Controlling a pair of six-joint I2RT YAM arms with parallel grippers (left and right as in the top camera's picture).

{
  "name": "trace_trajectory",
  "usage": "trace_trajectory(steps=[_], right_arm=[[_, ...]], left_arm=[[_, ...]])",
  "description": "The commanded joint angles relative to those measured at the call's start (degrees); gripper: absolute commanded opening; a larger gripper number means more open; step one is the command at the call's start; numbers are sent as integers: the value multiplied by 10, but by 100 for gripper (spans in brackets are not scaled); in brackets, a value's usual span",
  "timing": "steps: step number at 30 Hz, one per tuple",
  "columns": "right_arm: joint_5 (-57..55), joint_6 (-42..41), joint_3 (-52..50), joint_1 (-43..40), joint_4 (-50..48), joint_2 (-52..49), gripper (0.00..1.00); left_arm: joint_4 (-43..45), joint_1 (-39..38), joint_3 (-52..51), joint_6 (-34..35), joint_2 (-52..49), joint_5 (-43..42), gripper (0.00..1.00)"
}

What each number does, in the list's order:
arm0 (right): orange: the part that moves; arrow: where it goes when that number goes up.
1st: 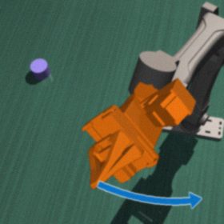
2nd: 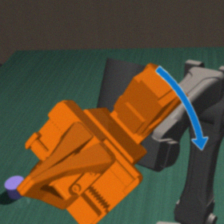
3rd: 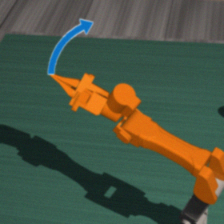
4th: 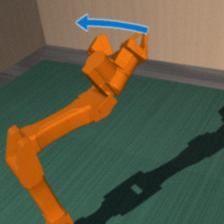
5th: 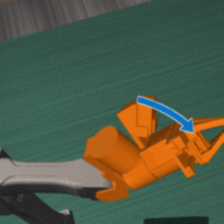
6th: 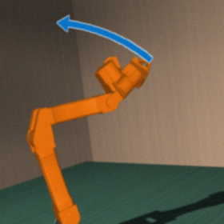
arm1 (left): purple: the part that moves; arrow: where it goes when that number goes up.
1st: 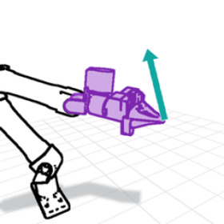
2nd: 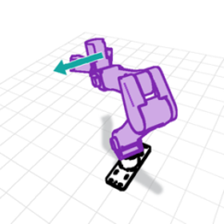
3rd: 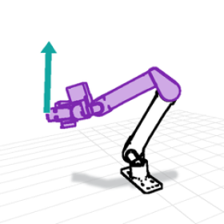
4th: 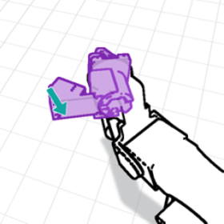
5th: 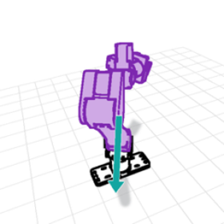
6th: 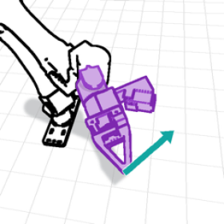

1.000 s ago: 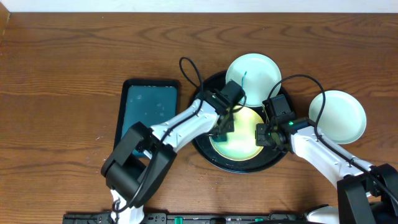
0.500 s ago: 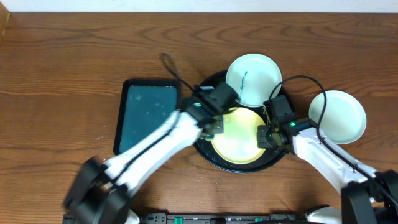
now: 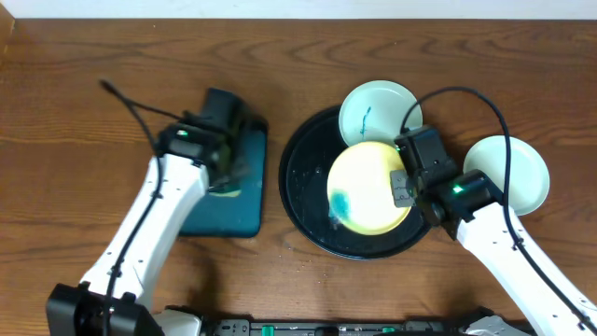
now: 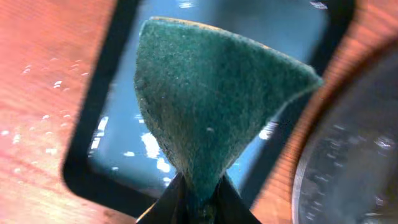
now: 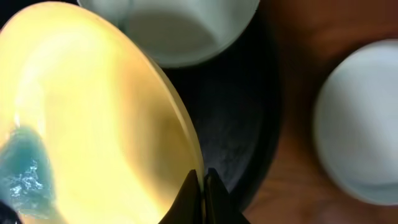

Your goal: Clean dirty plates on tray and stack at the side

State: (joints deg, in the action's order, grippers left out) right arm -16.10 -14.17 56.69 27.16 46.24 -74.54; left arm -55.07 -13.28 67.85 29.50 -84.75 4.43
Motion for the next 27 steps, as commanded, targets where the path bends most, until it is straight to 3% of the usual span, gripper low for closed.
trace_trajectory(steps=[1, 9, 27], right_arm=[[-111, 21, 38, 38, 3, 8, 1], [-288, 48, 52, 139, 3, 8, 1], [-513, 136, 52, 325, 3, 8, 1]], left_arm=[[3, 39, -10, -44, -3, -15, 17], [12, 63, -10, -78, -3, -42, 33], [13, 63, -10, -80, -3, -42, 46]])
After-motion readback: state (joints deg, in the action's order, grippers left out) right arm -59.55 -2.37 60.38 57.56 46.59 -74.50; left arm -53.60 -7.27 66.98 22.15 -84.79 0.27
